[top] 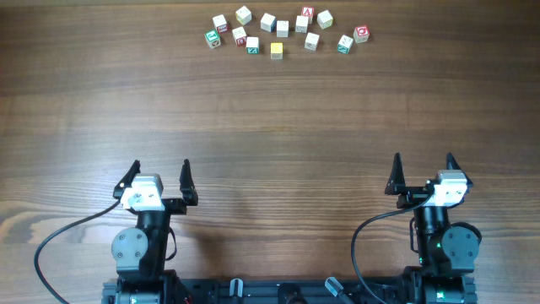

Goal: Form a circle

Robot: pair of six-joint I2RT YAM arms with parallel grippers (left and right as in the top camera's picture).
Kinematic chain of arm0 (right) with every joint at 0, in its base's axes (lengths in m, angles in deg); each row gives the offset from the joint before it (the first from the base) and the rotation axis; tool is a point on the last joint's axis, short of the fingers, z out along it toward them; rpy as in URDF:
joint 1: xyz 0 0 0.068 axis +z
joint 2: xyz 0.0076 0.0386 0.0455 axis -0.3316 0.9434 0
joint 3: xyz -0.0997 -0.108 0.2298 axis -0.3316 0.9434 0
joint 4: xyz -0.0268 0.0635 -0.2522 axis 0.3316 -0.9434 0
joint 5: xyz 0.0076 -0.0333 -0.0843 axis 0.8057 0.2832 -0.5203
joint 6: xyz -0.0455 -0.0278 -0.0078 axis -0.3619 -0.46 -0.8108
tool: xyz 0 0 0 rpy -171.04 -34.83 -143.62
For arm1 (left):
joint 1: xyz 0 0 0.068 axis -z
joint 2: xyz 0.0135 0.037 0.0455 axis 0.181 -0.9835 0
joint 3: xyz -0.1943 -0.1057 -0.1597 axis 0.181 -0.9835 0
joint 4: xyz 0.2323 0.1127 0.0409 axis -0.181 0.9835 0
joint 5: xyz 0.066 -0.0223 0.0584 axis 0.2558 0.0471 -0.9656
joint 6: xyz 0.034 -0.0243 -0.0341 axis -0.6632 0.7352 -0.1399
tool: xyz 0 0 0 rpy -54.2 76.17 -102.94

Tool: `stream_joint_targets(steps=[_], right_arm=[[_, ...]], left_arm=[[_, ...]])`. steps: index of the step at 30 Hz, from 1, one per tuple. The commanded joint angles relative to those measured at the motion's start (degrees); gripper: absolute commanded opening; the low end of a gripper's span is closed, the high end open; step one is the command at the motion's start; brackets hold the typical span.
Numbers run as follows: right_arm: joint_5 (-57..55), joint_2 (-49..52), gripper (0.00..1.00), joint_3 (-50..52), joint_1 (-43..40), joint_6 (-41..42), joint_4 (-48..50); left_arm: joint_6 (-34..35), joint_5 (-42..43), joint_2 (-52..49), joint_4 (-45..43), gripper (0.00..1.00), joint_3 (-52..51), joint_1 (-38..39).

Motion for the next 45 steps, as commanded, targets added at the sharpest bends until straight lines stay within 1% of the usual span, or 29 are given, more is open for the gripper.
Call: stream_joint_targets(steps=[1, 34, 41, 45], right_arm=[[1.1, -0.3, 1.0, 0.0, 0.3, -1.0, 0.1], [1.1, -0.3, 1.0, 0.0, 0.3, -1.0, 0.1], [1.1, -0.3, 1.0, 0.0, 0.3, -1.0, 0.1], [1.1, -0.3, 1.0, 0.0, 0.3, -1.0, 0.1]], left_arm=[[-0.9, -0.7, 0.5, -0.3, 1.0, -0.7, -0.1], [-0.9, -0.7, 0.5, -0.3, 1.0, -0.7, -0.1], [-1.8, -0.7, 0.5, -0.3, 1.0, -0.7, -0.1], [-0.6, -0.3, 0.5, -0.3, 1.0, -0.7, -0.1]])
